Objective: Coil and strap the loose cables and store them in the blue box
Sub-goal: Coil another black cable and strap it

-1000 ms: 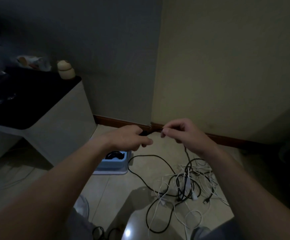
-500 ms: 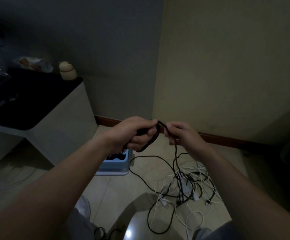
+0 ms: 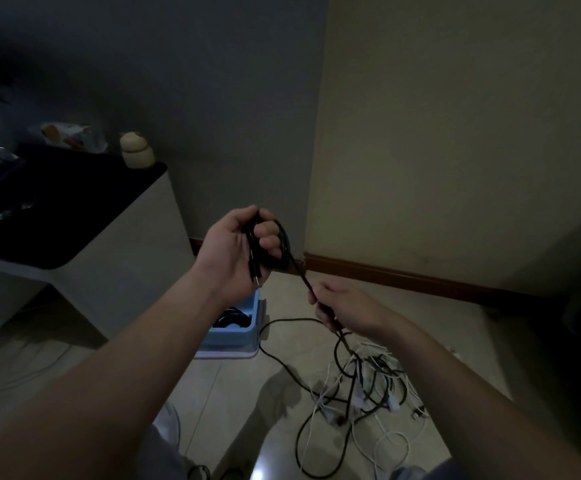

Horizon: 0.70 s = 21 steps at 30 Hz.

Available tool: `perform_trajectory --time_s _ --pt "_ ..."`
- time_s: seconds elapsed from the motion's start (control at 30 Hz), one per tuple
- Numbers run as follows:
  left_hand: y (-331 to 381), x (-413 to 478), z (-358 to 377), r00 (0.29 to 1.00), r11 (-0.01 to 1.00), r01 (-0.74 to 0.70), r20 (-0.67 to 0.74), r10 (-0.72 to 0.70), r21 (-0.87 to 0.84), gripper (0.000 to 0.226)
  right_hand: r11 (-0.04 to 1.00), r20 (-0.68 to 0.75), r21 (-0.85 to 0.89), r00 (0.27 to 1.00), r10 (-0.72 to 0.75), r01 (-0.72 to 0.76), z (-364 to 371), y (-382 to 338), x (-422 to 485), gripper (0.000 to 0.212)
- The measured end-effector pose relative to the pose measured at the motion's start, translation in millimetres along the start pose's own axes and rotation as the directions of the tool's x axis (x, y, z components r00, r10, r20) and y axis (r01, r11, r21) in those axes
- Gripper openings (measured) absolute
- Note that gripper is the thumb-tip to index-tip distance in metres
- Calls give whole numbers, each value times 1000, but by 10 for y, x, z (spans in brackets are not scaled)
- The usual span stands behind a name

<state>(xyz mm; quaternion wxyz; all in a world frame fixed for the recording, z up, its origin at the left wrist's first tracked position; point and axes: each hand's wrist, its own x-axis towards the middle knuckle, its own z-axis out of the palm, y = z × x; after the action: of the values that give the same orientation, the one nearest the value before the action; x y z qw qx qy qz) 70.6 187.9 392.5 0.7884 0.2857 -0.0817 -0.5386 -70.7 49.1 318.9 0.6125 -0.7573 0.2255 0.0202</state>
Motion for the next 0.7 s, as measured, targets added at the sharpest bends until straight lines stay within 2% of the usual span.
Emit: perform_trajectory --time_s 0.13,0.2,0.27,0.33,0.4,0.43,0.5,0.6,0.7 --pt "26 63 -50 980 991 -124 -150 131 56 26 998 30 29 998 -50 49 40 -107 -56 13" --pt "47 88 -80 958 980 -183 -212 195 78 24 999 113 17 993 -43 42 55 -144 -96 26" --pt "86 107 -108 933 972 -229 -274 235 52 23 999 159 -17 987 -39 42 70 -171 -126 26" --pt "135 114 -140 910 963 -267 -316 267 44 22 996 134 -73 990 -42 52 74 -178 -135 15" --pt "177 103 -168 892 952 -298 -333 305 73 19 995 102 -95 994 -28 38 72 -154 -130 16" --pt "190 99 -178 883 945 -307 -336 328 116 19 993 100 -110 995 -25 36 66 -142 -121 16" --pt "180 101 -198 861 907 -291 -330 387 304 26 987 97 -146 994 -55 69 58 -131 -116 16" --pt "84 127 -220 849 705 -208 -233 474 678 43 981 59 -108 986 -156 162 61 -150 -107 23" --pt "-62 156 -225 867 418 -178 -59 495 891 49 975 37 -20 974 -223 223 78 -192 -106 23"
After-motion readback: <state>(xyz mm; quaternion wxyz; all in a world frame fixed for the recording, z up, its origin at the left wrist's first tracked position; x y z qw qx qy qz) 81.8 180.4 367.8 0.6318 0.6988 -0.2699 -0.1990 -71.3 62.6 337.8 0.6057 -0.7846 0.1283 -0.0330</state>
